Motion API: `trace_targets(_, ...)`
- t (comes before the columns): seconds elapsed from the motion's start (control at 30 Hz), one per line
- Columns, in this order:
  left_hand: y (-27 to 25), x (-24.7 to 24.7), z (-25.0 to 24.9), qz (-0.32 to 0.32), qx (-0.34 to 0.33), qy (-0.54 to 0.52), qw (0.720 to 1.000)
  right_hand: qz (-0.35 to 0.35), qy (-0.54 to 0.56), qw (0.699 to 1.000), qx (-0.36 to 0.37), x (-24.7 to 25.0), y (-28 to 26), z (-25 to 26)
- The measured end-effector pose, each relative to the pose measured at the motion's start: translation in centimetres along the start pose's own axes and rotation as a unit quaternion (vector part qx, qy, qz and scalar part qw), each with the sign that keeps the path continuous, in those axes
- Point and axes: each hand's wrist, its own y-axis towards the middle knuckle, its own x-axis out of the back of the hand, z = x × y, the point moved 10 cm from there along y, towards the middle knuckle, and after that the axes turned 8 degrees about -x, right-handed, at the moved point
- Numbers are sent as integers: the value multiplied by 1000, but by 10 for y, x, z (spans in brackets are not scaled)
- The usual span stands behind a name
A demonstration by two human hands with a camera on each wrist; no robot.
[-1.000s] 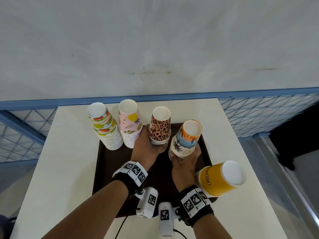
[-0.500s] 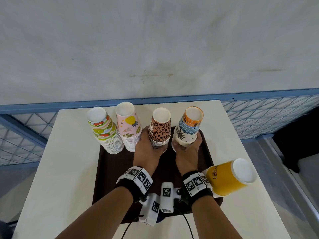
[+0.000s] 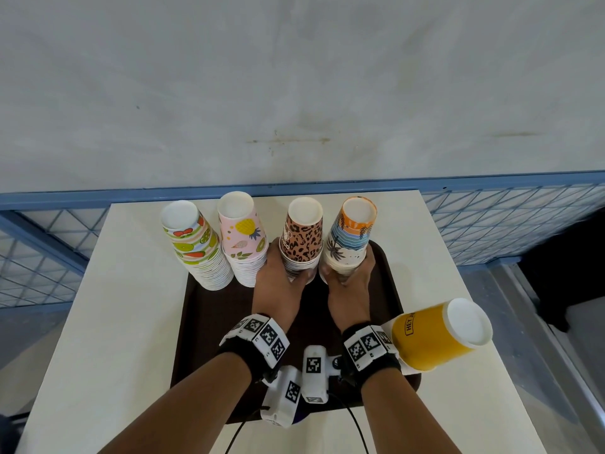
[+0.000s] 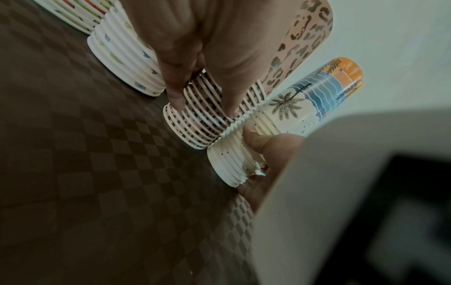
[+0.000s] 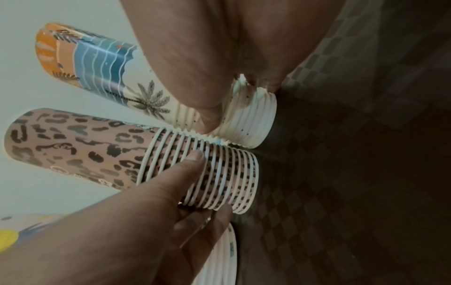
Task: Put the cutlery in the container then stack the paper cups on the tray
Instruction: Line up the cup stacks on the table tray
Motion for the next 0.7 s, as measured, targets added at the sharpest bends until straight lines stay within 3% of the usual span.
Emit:
trace_targets(0.53, -1, 2, 1, 17, 13, 57, 998, 23, -48, 999, -5, -3, -6, 2)
trace_targets(0.7, -29, 29, -22, 33, 16, 38, 999, 54, -63, 996, -27, -6, -18, 4)
